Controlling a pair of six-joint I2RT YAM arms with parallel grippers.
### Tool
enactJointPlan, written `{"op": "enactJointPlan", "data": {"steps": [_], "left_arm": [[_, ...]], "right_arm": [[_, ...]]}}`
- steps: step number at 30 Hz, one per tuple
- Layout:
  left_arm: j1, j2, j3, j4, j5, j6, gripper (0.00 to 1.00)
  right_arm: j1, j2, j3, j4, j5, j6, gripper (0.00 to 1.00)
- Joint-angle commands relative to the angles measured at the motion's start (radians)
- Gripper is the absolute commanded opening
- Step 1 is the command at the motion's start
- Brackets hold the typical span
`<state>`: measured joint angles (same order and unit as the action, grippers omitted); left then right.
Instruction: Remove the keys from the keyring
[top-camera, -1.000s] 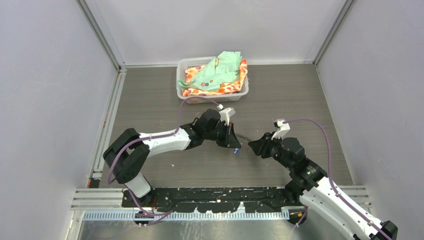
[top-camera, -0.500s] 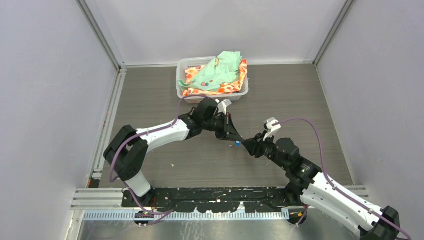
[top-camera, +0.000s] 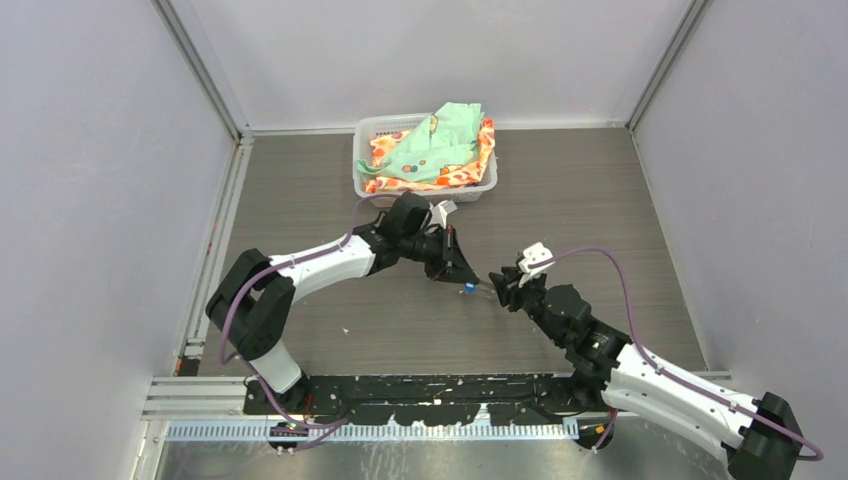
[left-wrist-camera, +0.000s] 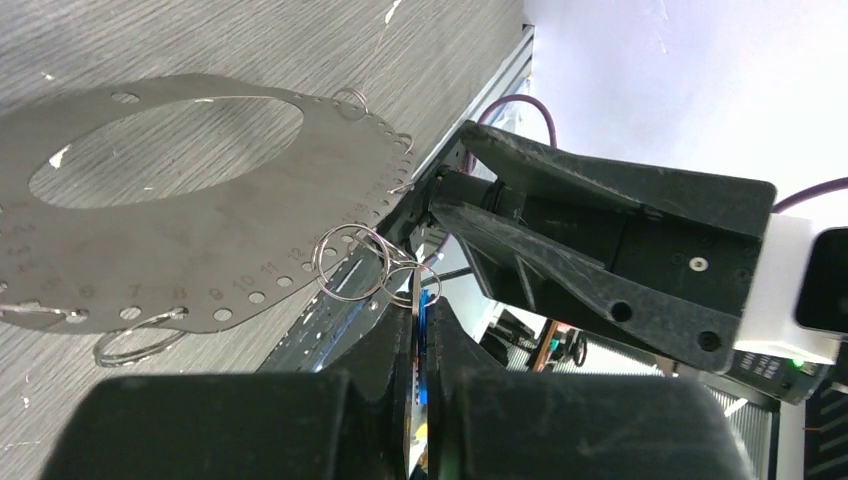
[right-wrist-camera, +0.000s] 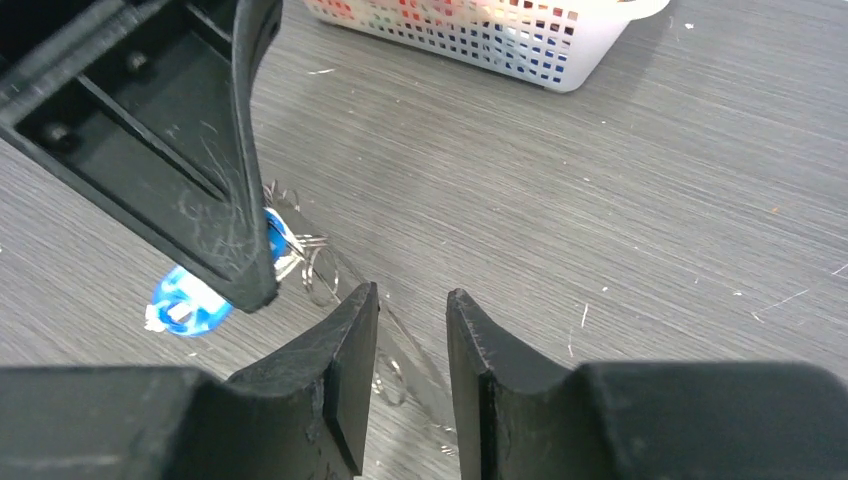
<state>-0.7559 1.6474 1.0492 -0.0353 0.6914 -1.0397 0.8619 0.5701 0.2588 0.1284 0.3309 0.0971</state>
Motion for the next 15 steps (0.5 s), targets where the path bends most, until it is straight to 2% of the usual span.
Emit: {"op": "enactJointPlan", "data": {"steps": [1,9,15], "left_arm": [[0.019,-0.027,0.055,-0.038,0.073,0.003,0.00],[0.048,-0.005,0.090,-0.079,0.122,-0.002,0.00],[0.053,0.004,0.098,-0.081,0.131,-0.005,0.00]], "right_arm": [[0.003,0.030,-0.047,0.220,-0.021,-0.132,0.38],[0.004,0.042,-0.085,0.320,-0.164,-0.183,0.43],[0.004,0.034,-0.070,0.302,-0.199,-0.185,0.41]]}}
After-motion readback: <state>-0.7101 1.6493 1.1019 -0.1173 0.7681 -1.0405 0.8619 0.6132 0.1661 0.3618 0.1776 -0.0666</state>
